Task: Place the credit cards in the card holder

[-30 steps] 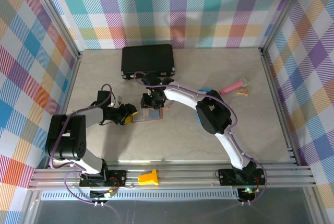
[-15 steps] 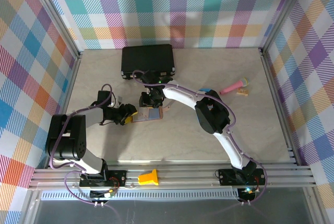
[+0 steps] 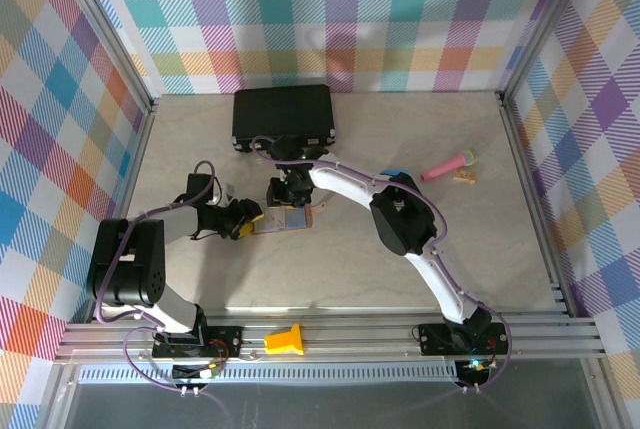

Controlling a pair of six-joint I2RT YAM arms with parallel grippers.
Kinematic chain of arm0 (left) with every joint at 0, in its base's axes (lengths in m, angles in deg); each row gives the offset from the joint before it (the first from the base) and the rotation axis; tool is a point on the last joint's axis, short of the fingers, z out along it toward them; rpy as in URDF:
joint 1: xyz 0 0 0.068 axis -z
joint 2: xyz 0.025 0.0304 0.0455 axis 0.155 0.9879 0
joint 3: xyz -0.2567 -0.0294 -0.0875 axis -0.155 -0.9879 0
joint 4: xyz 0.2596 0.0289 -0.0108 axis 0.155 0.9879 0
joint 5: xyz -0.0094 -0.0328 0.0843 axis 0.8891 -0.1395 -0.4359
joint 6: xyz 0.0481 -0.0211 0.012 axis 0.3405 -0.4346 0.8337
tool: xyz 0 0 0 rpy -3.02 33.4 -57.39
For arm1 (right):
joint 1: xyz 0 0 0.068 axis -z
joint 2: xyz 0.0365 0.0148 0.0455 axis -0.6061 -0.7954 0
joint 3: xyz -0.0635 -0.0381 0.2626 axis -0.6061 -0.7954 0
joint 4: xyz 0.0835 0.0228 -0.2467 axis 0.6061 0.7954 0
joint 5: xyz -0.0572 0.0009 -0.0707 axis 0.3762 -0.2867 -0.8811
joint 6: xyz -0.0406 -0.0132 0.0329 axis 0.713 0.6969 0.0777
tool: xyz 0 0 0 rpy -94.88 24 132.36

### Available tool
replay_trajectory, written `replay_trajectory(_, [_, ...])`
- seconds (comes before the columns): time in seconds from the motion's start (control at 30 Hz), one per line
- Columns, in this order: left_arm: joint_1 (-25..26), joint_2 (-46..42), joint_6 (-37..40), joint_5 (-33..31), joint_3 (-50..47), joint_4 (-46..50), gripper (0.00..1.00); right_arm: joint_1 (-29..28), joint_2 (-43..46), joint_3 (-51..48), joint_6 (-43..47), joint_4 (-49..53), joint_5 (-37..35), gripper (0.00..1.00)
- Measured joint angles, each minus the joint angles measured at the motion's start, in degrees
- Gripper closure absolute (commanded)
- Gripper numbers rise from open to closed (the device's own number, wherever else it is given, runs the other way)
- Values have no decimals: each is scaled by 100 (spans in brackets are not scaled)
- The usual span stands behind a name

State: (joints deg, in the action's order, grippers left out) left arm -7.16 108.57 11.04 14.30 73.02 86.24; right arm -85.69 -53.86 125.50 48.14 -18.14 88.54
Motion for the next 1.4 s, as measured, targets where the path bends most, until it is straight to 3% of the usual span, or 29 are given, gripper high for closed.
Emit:
replay_trajectory(0.83, [0, 46, 42, 17, 59, 57, 48, -76, -332, 448, -9, 15, 216, 59])
replay_trajectory(1.4, [0, 46, 87, 15, 59, 59, 49, 4, 125, -295, -203, -361, 205, 58])
